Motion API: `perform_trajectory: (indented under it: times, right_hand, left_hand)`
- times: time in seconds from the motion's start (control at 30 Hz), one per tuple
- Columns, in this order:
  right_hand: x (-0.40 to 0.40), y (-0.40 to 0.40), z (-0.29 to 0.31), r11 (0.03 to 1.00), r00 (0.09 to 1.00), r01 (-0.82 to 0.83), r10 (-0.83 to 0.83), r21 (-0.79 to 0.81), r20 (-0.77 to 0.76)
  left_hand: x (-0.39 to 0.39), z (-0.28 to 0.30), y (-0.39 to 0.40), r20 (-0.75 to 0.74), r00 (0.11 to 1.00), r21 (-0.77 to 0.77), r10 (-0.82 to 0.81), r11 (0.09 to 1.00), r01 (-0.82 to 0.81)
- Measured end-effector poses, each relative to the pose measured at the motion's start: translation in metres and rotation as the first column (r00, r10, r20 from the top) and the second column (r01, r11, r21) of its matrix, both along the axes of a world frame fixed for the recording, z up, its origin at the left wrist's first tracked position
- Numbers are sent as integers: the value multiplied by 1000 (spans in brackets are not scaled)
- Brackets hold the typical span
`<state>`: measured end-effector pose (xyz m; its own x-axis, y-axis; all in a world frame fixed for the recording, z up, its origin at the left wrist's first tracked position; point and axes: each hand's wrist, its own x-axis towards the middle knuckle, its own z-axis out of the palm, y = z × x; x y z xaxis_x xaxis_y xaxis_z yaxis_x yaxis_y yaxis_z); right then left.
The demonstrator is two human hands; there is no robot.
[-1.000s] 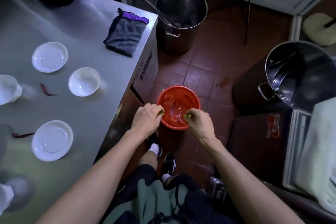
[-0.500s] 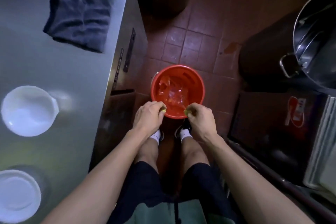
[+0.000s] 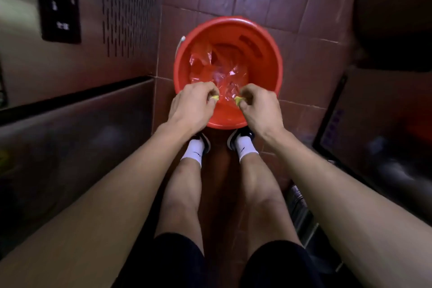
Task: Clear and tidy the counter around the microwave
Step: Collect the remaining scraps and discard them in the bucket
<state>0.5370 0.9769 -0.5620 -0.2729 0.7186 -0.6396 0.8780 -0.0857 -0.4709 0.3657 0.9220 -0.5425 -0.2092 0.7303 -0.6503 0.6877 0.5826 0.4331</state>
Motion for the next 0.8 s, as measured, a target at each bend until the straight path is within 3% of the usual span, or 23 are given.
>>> perform_trajectory:
  times: [0.27,0.43,0.57,0.8]
  right_hand:
    - [-7,14,-64,1000,1000,-13,13,-29,14]
    - [-3,23,-93,995,995,94,-93,-45,21]
    - [3,22,-109,988,990,141,-140,-55,29]
    - [-12,11,-134,991,992,123,-123,-46,8]
  left_hand:
    - [-1,-62,22,8,993,47,-117,992,117]
    - [5,-90,37,1,980,130,-198,972,197]
    - [-1,-115,47,-80,956,201,-282,935,293]
    - [-26,-147,39,-304,823,94,-479,845,527]
